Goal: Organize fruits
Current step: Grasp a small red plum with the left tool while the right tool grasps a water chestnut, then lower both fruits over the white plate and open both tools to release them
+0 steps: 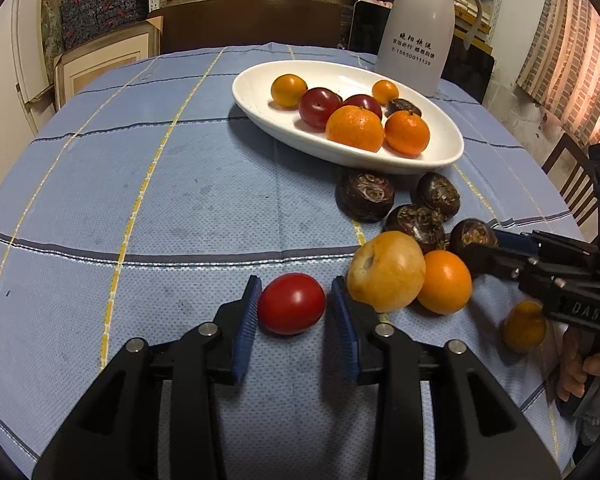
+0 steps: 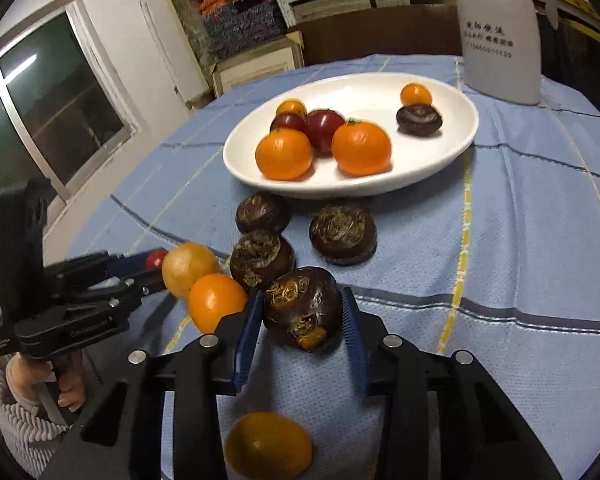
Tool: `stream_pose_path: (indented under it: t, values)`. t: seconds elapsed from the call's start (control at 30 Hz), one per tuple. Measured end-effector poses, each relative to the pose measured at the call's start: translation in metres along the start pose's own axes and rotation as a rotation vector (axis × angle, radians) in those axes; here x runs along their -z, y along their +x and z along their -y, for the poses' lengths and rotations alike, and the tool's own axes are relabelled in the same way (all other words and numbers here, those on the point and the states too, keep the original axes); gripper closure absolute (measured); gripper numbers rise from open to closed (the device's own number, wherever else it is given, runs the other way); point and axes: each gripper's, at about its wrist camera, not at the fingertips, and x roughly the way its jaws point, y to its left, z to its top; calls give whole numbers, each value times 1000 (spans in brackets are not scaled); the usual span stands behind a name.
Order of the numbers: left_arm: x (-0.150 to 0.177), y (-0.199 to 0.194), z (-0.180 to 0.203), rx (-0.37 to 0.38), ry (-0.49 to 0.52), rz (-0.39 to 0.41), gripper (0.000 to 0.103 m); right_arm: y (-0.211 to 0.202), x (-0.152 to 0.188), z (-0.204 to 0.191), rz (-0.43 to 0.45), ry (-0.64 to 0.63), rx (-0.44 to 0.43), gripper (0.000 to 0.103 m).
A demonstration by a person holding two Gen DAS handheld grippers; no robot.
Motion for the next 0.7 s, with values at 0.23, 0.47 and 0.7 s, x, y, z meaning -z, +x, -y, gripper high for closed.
stream_pose_path:
  t: [0.23,0.47,0.7]
  values:
    - [-11,-15,8,-10,27,93,73,-22,-5,19,80,69,15,63]
    - [-81,-10,14,-15,28,145,73,-36,-50,24,152,74,58,63]
    - [-133,40,1,-1,-47,119,73,1,-106,44,169,125,96,63]
